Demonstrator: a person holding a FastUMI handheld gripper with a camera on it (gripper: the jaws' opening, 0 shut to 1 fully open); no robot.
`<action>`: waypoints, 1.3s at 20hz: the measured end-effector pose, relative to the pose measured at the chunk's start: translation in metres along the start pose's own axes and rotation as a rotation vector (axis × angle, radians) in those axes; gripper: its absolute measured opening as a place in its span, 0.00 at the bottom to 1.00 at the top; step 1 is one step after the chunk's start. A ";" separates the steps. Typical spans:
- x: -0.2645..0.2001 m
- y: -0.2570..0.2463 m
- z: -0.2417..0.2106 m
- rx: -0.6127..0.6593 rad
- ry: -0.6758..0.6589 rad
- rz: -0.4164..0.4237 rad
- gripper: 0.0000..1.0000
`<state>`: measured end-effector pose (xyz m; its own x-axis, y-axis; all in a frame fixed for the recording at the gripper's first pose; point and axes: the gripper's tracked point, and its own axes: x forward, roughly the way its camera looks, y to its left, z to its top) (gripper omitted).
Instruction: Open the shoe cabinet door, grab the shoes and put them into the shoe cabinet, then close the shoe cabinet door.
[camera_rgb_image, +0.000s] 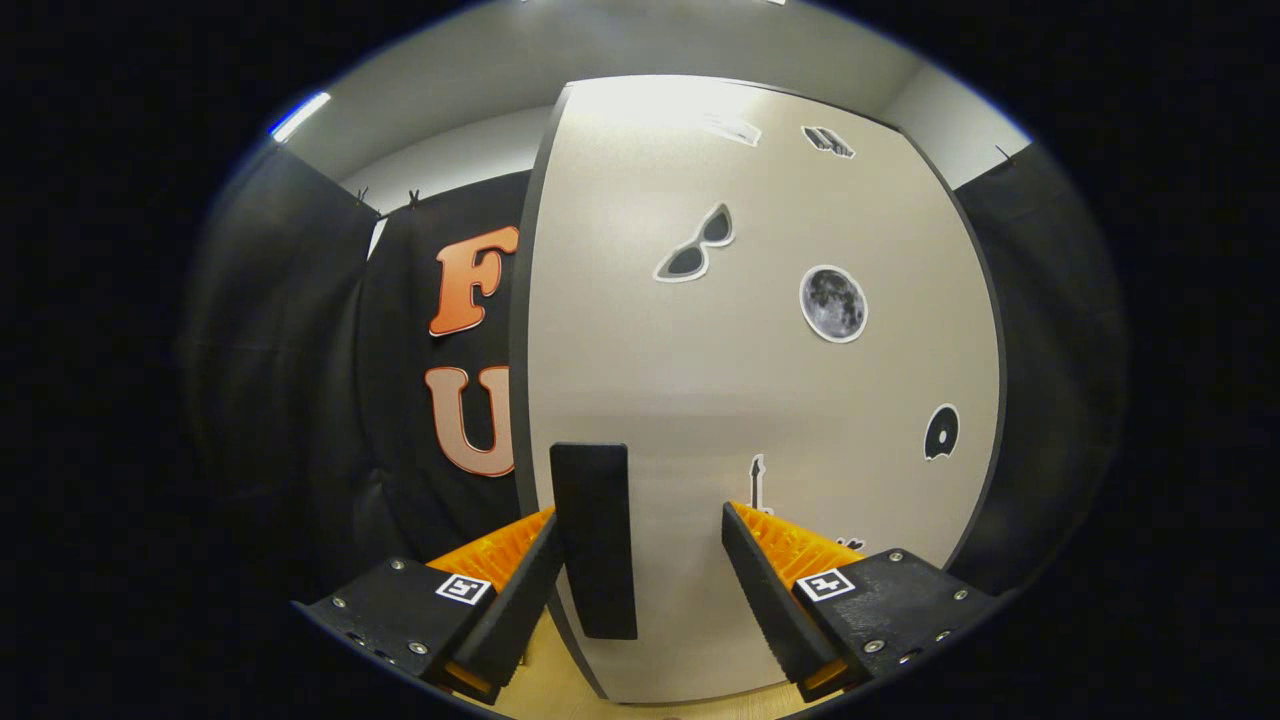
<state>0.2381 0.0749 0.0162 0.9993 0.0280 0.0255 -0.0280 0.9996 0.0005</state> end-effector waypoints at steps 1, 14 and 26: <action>-0.005 0.001 0.001 -0.002 -0.002 0.001 0.95; -0.152 -0.036 0.020 -0.003 0.005 -0.011 0.95; -0.265 -0.078 0.019 0.006 0.015 -0.113 0.95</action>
<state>-0.0253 -0.0103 0.0283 0.9963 -0.0850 0.0103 0.0850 0.9963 0.0084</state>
